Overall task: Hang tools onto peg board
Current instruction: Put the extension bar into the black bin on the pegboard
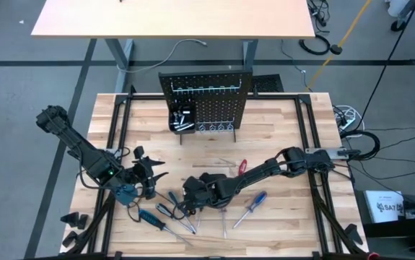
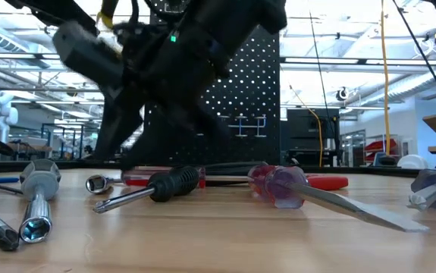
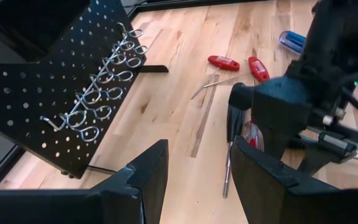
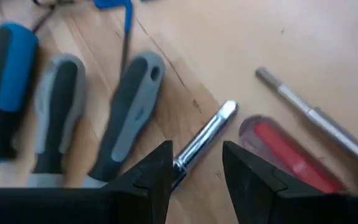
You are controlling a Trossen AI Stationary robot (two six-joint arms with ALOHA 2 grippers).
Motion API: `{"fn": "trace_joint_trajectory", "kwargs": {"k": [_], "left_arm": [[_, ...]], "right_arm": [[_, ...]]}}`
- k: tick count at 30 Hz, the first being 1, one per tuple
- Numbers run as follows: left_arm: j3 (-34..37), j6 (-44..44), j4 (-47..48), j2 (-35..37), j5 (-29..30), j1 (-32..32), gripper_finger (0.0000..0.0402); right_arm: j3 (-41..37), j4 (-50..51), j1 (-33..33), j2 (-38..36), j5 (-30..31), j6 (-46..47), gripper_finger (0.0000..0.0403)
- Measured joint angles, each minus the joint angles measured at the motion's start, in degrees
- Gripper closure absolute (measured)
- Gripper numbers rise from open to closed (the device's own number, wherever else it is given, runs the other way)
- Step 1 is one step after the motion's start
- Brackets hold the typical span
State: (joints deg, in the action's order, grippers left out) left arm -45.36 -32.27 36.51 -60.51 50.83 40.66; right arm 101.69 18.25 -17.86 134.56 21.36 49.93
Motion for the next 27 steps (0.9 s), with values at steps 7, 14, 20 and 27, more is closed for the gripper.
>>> {"fn": "trace_joint_trajectory", "kwargs": {"k": [7, 14, 20, 27], "left_arm": [[0.0, 0.1, 0.0, 0.0, 0.0, 0.0, 0.0228], [0.0, 0.0, 0.0, 0.0, -0.1, 0.0, 0.0228], [0.0, -0.2, 0.0, 0.0, -0.2, 0.0, 0.0228], [0.0, -0.2, 0.0, 0.0, -0.2, 0.0, 0.0228]], "right_arm": [[0.0, 0.2, -0.3, 1.7, 0.1, 0.0, 0.0271], [0.3, 5.7, -0.3, 1.9, -0.3, -3.0, 0.0271], [0.2, 9.1, -0.4, 1.8, -2.7, -4.5, 0.0302], [0.1, 11.2, -1.0, 1.8, -2.6, -8.4, 0.0351]]}}
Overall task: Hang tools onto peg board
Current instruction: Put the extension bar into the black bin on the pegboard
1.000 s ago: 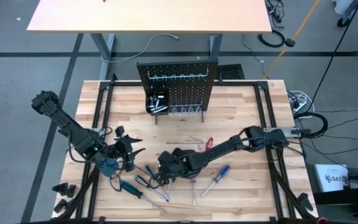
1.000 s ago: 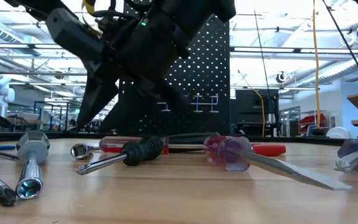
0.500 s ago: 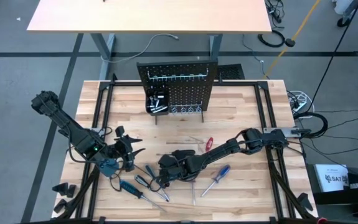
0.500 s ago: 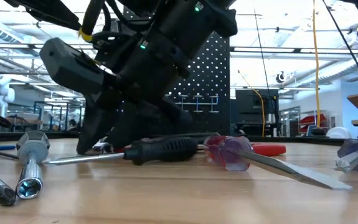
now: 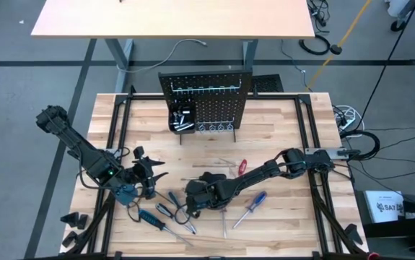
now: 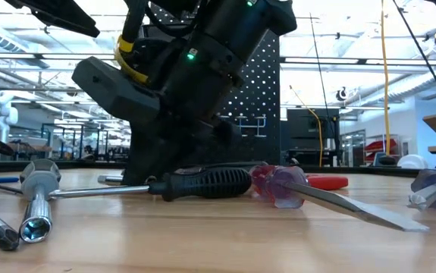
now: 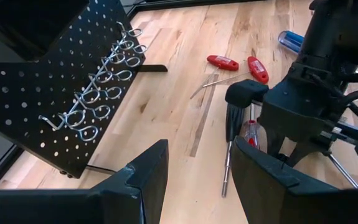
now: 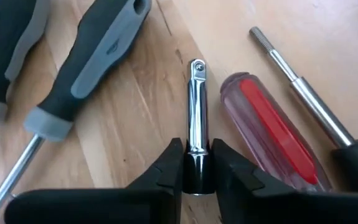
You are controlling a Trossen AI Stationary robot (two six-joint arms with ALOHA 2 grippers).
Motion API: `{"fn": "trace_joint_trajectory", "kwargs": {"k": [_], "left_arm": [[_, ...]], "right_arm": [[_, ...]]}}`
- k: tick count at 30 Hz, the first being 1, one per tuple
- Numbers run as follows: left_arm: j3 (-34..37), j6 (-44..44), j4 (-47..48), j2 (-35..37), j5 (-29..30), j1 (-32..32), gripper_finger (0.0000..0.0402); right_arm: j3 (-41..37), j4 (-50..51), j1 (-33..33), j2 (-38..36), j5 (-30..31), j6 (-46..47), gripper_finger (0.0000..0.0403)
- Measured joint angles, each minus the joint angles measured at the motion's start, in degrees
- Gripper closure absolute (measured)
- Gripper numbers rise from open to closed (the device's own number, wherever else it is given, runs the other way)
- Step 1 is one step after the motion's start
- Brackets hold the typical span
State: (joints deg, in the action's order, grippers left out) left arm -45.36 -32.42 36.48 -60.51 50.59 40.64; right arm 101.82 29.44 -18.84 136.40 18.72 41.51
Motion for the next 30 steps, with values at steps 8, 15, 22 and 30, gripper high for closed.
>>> {"fn": "trace_joint_trajectory", "kwargs": {"k": [8, 15, 22, 30], "left_arm": [[0.0, 2.7, -3.1, 0.0, -6.7, 0.0, 0.0228], [0.0, 15.5, -16.0, 0.0, -14.0, 0.0, 0.0228], [0.2, 25.4, -29.0, -0.1, -16.3, 0.0, 0.0228], [12.7, 32.8, -59.5, -0.6, -21.0, -0.6, 0.0228]], "right_arm": [[-0.8, 3.0, -1.5, -4.4, -0.9, -4.3, 0.0351], [-0.4, 6.0, -2.8, -12.4, 1.3, -7.6, 0.0351], [-0.4, 14.9, -5.7, -19.7, 9.1, -7.9, 0.0351], [-1.3, 16.6, -9.3, -25.8, 13.2, -11.3, 0.0351]]}}
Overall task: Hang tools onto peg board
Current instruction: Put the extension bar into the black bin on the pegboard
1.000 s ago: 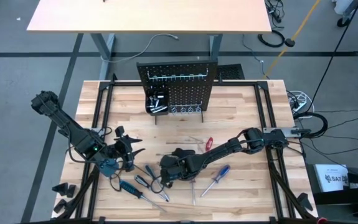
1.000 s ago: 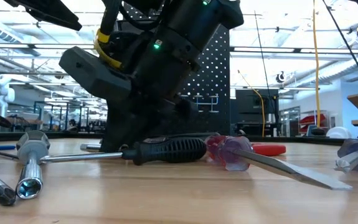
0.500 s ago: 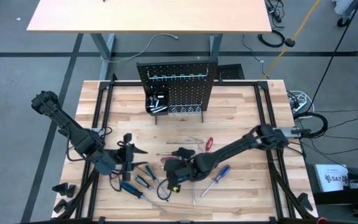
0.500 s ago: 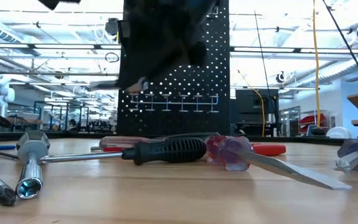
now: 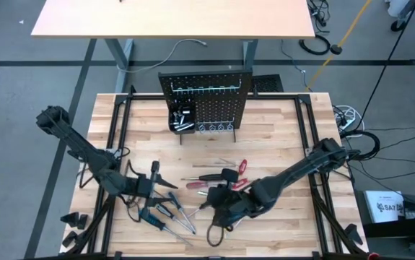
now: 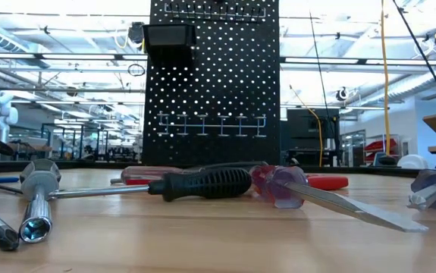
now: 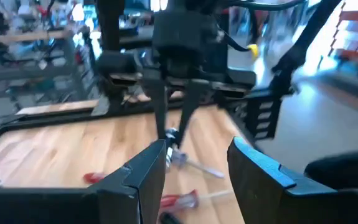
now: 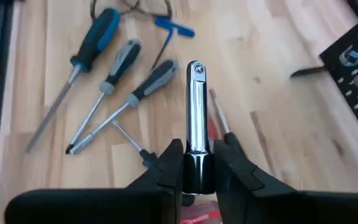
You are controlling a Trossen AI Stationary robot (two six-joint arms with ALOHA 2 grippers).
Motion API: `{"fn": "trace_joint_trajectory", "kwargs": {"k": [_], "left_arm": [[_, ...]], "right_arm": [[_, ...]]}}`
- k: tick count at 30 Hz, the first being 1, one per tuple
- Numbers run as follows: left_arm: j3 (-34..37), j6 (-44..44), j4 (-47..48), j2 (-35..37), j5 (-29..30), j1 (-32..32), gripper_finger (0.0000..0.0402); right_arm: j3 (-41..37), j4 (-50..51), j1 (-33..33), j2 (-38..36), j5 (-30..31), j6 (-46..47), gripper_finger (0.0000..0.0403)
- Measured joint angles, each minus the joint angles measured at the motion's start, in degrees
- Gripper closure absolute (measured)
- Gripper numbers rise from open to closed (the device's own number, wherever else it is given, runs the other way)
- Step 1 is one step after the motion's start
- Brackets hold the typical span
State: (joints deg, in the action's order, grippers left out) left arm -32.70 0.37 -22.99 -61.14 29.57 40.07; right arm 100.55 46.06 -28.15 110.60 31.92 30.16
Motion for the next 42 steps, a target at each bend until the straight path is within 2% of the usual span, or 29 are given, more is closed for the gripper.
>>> {"fn": "trace_joint_trajectory", "kwargs": {"k": [3, 6, 9, 12, 14, 16, 19, 24, 27, 35, 42], "left_arm": [[7.1, 0.0, -14.2, -0.5, -2.5, -0.8, 0.0228], [12.9, -0.6, -29.8, -2.7, -3.9, -1.8, 0.0228], [15.4, -1.4, -39.6, -6.4, -4.5, -2.4, 0.0228], [14.9, -1.4, -44.9, -10.7, -5.5, -2.8, 0.0228], [13.7, -1.4, -47.3, -14.0, -5.7, -3.3, 0.0228], [11.8, -1.0, -48.7, -17.3, -5.6, -4.1, 0.0228], [8.3, 0.7, -48.8, -21.9, -5.6, -5.7, 0.0228], [3.4, 4.0, -48.7, -27.3, -5.7, -8.2, 0.0228], [1.7, 4.4, -48.7, -29.4, -8.5, -9.8, 0.0228], [-0.2, 1.5, -48.5, -32.3, -19.2, -13.2, 0.0228], [-1.0, 1.9, -49.5, -32.3, -19.8, -13.5, 0.0228]], "right_arm": [[-5.2, -3.7, -0.5, -4.0, 2.1, -0.1, 0.0351], [-14.4, -17.9, -1.0, -8.9, 1.0, -3.2, 0.0351], [-25.7, -41.6, -0.7, -13.1, -7.3, -10.9, 0.0351], [-34.8, -63.6, 1.3, -15.6, -17.8, -17.0, 0.0351], [-39.3, -73.9, 2.6, -16.4, -21.1, -18.3, 0.0351], [-42.4, -79.7, 4.1, -16.4, -23.2, -18.3, 0.0351], [-44.6, -81.1, 5.8, -16.4, -26.1, -15.5, 0.0351], [-45.7, -81.4, 6.4, -16.3, -26.2, -14.9, 0.0351], [-45.7, -81.5, 6.3, -16.3, -26.3, -15.1, 0.0351], [-45.7, -81.5, 6.5, -16.3, -25.8, -15.9, 0.0351], [-45.7, -81.5, 6.9, -16.3, -25.6, -15.9, 0.0351]]}}
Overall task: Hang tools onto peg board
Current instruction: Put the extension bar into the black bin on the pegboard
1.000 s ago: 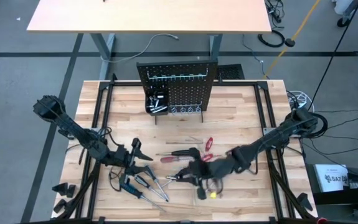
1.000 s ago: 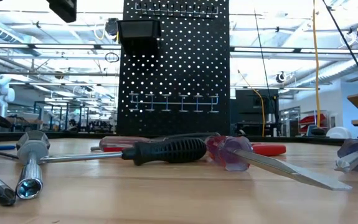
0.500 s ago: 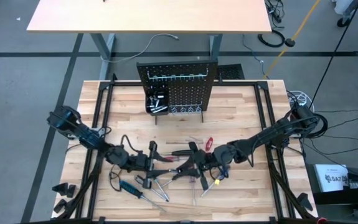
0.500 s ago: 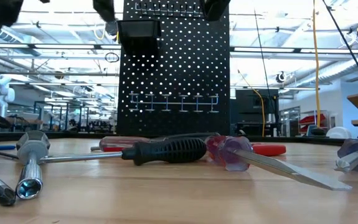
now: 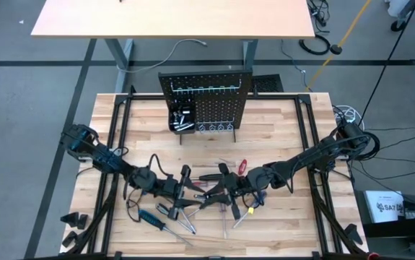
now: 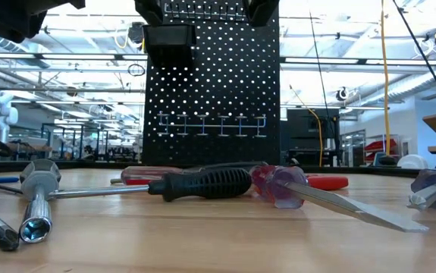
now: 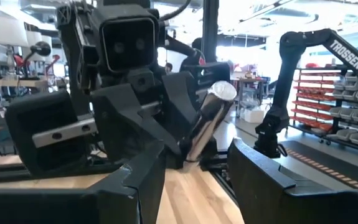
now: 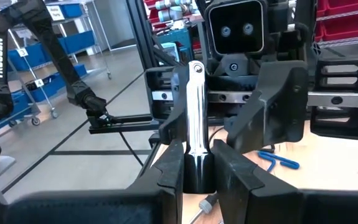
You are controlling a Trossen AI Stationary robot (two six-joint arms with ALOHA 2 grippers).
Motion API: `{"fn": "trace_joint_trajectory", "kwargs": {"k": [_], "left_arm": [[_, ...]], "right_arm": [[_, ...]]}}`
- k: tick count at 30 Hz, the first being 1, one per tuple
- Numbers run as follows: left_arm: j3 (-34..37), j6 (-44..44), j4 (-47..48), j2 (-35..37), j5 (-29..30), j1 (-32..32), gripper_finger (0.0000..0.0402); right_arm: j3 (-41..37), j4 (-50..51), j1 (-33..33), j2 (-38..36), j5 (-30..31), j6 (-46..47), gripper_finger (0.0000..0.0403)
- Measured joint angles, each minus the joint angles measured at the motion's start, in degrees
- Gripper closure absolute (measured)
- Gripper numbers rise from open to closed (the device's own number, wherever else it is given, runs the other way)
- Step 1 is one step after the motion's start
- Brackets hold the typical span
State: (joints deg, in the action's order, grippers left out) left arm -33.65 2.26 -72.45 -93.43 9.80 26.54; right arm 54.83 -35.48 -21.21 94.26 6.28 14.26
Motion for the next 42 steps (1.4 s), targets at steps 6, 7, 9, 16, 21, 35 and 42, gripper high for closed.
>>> {"fn": "trace_joint_trajectory", "kwargs": {"k": [6, 7, 9, 16, 21, 35, 42], "left_arm": [[-0.2, 0.0, -1.0, 0.0, 0.0, -1.0, 0.0228], [-0.2, 0.1, -0.9, 0.0, 0.0, -1.1, 0.0228], [-0.2, 0.1, -1.0, 0.0, 0.0, -1.2, 0.0228], [-0.2, 0.1, -1.0, 0.0, 0.1, -1.2, 0.0238], [-0.2, 0.2, -1.0, 0.0, 0.2, -1.2, 0.0282], [-0.2, 1.5, -1.2, 0.0, 1.2, -1.4, 0.0364], [-0.2, 1.0, -0.5, 0.5, 1.2, -1.1, 0.0364]], "right_arm": [[0.0, 0.2, 0.2, 0.0, 1.4, -0.2, 0.0351], [0.0, 0.2, 0.3, 0.0, 1.4, -0.4, 0.0351], [0.0, 0.3, 0.5, 0.0, 1.5, -0.6, 0.0351], [0.0, 0.4, 1.4, 0.0, 0.8, -0.6, 0.0351], [0.0, 0.7, 1.9, 0.0, 0.8, -1.0, 0.0351], [0.0, 1.3, 2.0, 0.1, 1.2, 0.5, 0.0341], [0.1, 7.9, 2.4, -3.0, 1.7, 5.4, 0.0209]]}}
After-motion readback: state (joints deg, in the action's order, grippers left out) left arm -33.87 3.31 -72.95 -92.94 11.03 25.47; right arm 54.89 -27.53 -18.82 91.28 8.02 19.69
